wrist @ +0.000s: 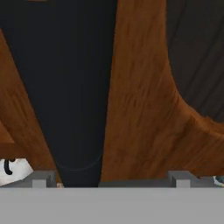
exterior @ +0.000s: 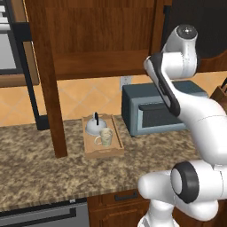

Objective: Pick the kettle from the counter and place it on the tray. Then pick the mug from the cabinet and place it on the tray. Then close the cabinet doors.

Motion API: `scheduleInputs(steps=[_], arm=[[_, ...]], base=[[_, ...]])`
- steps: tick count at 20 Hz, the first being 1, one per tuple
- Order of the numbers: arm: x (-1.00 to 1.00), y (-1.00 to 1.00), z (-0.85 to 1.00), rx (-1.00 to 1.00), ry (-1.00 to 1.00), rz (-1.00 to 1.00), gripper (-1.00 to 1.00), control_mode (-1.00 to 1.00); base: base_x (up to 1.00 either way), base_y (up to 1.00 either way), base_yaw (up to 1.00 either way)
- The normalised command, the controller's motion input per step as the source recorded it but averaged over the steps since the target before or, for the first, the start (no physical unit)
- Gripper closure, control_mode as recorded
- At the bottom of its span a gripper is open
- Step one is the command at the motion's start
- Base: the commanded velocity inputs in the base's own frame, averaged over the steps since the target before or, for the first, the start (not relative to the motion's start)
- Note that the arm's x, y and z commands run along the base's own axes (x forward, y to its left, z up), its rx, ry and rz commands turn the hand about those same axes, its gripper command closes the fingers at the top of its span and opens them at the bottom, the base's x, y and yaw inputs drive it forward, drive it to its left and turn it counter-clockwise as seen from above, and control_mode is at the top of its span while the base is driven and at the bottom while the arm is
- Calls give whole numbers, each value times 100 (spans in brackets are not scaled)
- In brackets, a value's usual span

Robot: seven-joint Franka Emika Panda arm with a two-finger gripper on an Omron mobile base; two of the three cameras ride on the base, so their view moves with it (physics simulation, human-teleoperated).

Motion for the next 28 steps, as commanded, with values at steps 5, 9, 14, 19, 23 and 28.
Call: scheduleInputs(steps=[5,9,14,19,23,28], arm=[[-20,26,-29,0,0,0,-100,-100],[-53,27,-1,0,0,0,-100,-100],[-62,15,14,0,0,0,-100,-100],[-58,7,16,-1,1,0,-100,-100],[-55,2,11,0,1,3,-100,-100],[-57,20,11,0,2,12,-100,-100]], base=[[0,0,0],[0,0,0],[0,0,0],[0,0,0],[0,0,0],[0,0,0]])
